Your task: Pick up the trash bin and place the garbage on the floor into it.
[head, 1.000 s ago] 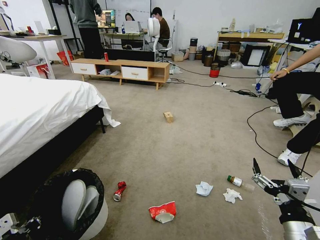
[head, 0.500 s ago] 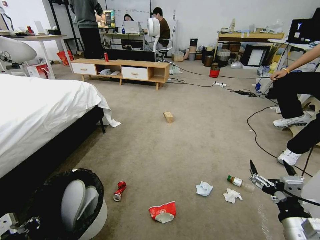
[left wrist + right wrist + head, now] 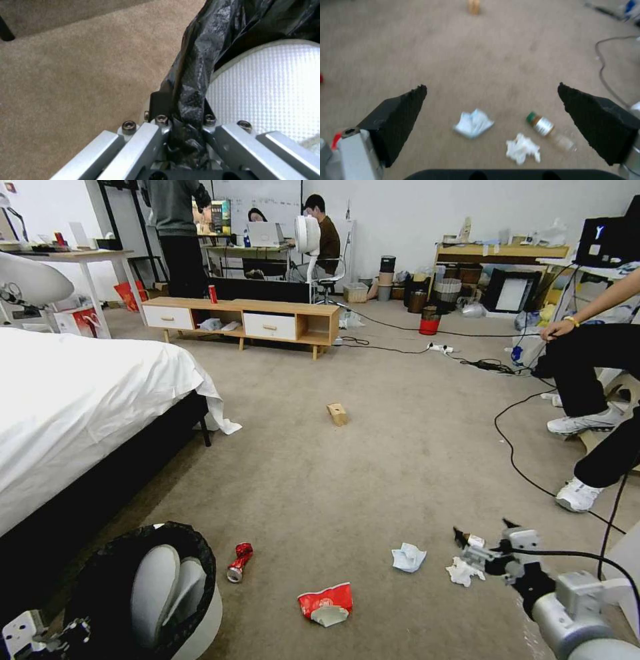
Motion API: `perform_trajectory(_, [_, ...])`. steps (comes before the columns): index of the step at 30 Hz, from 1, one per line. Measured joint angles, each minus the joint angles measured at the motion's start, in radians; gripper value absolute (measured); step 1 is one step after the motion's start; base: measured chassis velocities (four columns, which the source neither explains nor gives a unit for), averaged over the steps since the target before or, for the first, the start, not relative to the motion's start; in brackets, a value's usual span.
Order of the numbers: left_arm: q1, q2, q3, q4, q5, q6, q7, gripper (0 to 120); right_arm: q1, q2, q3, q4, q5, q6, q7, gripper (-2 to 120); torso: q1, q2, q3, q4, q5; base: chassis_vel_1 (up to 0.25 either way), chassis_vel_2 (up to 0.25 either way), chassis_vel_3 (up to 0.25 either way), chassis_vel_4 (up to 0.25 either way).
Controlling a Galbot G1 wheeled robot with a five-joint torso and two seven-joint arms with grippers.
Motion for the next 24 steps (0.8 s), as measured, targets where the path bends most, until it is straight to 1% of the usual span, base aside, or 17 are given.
perform_trajectory(1, [0.000, -0.002, 0.001, 0.000, 0.003, 0.000, 0.000, 2, 0.008, -0.014, -0.015, -0.007, 0.003, -0.016, 0.000, 100, 0.000, 0.000, 0.000, 0.0001, -0.0002, 0.000, 0.000, 0.000, 0.000])
perform_trajectory(2, [-0.001, -0.005, 0.003, 0.000, 0.009, 0.000, 0.000, 2, 0.028, -0.040, -0.049, -0.021, 0.007, -0.049, -0.001, 100, 0.000, 0.000, 0.000, 0.0001, -0.0003, 0.000, 0.000, 0.000, 0.000])
perform_trajectory(3, [-0.001, -0.005, 0.003, 0.000, 0.009, 0.000, 0.000, 2, 0.028, -0.040, -0.049, -0.021, 0.007, -0.049, -0.001, 100, 0.000, 0.000, 0.000, 0.0001, -0.0003, 0.000, 0.000, 0.000, 0.000])
perform_trajectory(5, [-0.005, -0.008, 0.007, 0.003, 0.017, 0.000, 0.000, 2, 0.061, -0.074, -0.103, -0.051, 0.010, -0.085, -0.009, 100, 0.000, 0.000, 0.000, 0.0002, -0.0001, 0.000, 0.000, 0.000, 0.000])
perform_trajectory(6, [-0.005, -0.008, 0.007, 0.003, 0.017, 0.000, 0.000, 2, 0.061, -0.074, -0.103, -0.051, 0.010, -0.085, -0.009, 100, 0.000, 0.000, 0.000, 0.0002, -0.0001, 0.000, 0.000, 0.000, 0.000])
perform_trajectory(8, [-0.010, -0.012, 0.011, 0.006, 0.024, 0.000, 0.000, 2, 0.105, -0.107, -0.157, -0.092, 0.011, -0.121, -0.037, 100, 0.000, 0.000, 0.000, 0.0000, 0.0000, 0.000, 0.000, 0.000, 0.000])
perform_trajectory(9, [-0.010, -0.012, 0.011, 0.006, 0.024, 0.000, 0.000, 2, 0.105, -0.107, -0.157, -0.092, 0.011, -0.121, -0.037, 100, 0.000, 0.000, 0.000, 0.0000, 0.0000, 0.000, 0.000, 0.000, 0.000])
perform_trajectory(11, [-0.010, -0.014, 0.014, 0.009, 0.029, 0.000, 0.000, 2, 0.142, -0.135, -0.198, -0.125, 0.011, -0.141, -0.064, 100, 0.000, 0.000, 0.000, 0.0001, -0.0002, 0.000, 0.000, 0.000, 0.000])
perform_trajectory(15, [-0.010, -0.016, 0.017, 0.011, 0.035, 0.000, 0.000, 2, 0.168, -0.154, -0.233, -0.148, 0.004, -0.146, -0.087, 100, 0.000, 0.000, 0.000, 0.0001, -0.0002, 0.000, 0.000, 0.000, 0.000])
perform_trajectory(16, [-0.009, -0.019, 0.019, 0.011, 0.039, 0.000, 0.001, 2, 0.190, -0.162, -0.266, -0.163, -0.003, -0.146, -0.101, 100, 0.000, 0.000, 0.000, 0.0001, -0.0004, 0.000, 0.000, 0.000, 0.000])
perform_trajectory(17, [-0.009, -0.022, 0.022, 0.011, 0.043, 0.000, 0.001, 2, 0.208, -0.164, -0.292, -0.176, -0.012, -0.144, -0.119, 100, 0.000, 0.000, 0.000, 0.0001, -0.0002, 0.000, 0.000, 0.000, 0.000])
perform_trajectory(20, [-0.009, -0.024, 0.024, 0.011, 0.046, 0.000, 0.002, 2, 0.221, -0.165, -0.310, -0.184, -0.014, -0.138, -0.128, 100, 0.000, 0.000, 0.000, 0.0000, -0.0002, 0.000, 0.000, 0.000, 0.000])
perform_trajectory(22, [-0.007, -0.027, 0.026, 0.011, 0.051, 0.000, 0.003, 2, 0.241, -0.165, -0.337, -0.195, -0.014, -0.126, -0.140, 100, 0.000, 0.000, 0.000, 0.0000, -0.0002, 0.000, 0.000, 0.000, 0.000])
perform_trajectory(23, [-0.003, -0.033, 0.027, 0.007, 0.056, 0.000, 0.004, 2, 0.277, -0.165, -0.384, -0.221, -0.019, -0.084, -0.174, 100, 0.000, 0.000, 0.000, 0.0004, -0.0003, 0.000, 0.000, 0.000, 0.000])
perform_trajectory(24, [-0.003, -0.033, 0.027, 0.007, 0.056, 0.000, 0.004, 2, 0.277, -0.165, -0.384, -0.221, -0.019, -0.084, -0.174, 100, 0.000, 0.000, 0.000, 0.0004, -0.0003, 0.000, 0.000, 0.000, 0.000])
